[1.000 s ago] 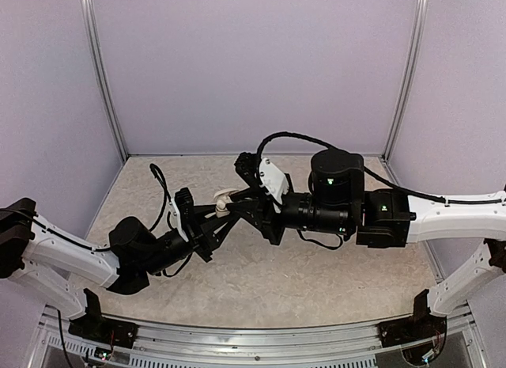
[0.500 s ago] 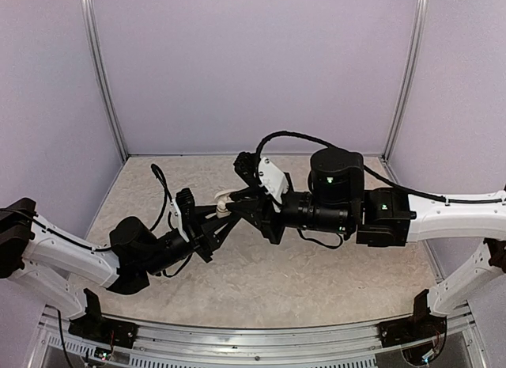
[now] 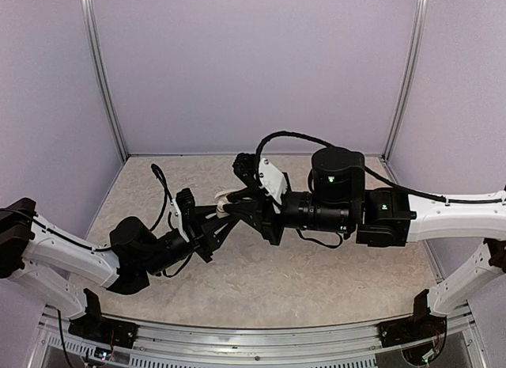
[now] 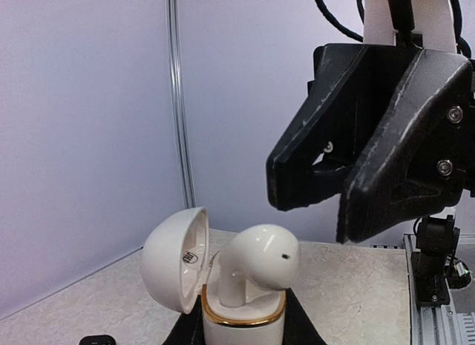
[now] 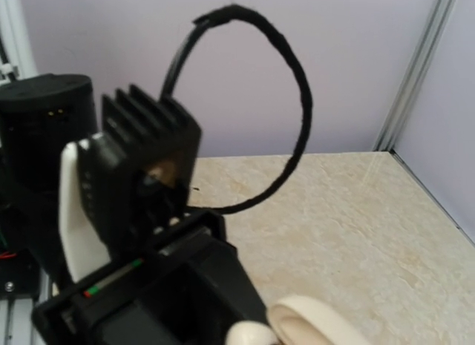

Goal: Insert the wireless bluetooth earbuds into the charging case

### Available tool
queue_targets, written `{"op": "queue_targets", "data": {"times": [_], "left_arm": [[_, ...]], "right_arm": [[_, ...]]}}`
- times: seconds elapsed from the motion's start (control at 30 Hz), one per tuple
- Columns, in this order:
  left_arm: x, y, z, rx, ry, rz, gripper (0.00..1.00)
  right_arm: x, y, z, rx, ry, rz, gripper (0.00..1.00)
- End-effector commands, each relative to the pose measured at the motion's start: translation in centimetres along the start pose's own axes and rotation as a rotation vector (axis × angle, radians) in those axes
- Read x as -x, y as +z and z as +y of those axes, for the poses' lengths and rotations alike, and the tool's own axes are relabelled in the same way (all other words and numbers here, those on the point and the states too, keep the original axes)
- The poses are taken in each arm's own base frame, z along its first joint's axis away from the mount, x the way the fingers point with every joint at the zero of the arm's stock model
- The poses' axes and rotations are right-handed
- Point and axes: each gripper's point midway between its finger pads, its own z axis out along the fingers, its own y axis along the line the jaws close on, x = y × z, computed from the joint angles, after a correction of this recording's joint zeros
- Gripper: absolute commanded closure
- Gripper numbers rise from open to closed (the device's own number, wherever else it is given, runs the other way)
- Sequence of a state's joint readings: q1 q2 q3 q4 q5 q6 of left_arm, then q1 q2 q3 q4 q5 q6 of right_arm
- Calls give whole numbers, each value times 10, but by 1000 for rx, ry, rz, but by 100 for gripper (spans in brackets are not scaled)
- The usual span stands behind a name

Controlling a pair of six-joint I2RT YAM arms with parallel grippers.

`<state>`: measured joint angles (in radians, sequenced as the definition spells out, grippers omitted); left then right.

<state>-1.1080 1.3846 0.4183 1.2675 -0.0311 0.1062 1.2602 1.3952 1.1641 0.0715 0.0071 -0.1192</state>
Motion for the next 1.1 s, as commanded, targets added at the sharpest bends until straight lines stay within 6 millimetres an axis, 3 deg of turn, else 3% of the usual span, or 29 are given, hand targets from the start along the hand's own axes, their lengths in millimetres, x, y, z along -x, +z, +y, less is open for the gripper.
{"op": "queue_targets", "data": {"times": [0.0,0.3,0.6,0.83,1.07], "left_arm": [[19,6,-2,-7,11,-54,94],[20,6,-2,-7,8,-56,94],[19,6,-3,-7,7,-54,94],[19,4,-2,-5,6,-54,94],[19,3,-4,-12,3,-53,94]], "right_arm": [[2,4,-13,-71,2,20,80],[-7,3,-28,-156,17,66,80],[-2,-2,-35,-199,16,55,80],[6,-6,-20,-111,2,11,79],[15,-13,-18,-86,-11,-24,76]]}}
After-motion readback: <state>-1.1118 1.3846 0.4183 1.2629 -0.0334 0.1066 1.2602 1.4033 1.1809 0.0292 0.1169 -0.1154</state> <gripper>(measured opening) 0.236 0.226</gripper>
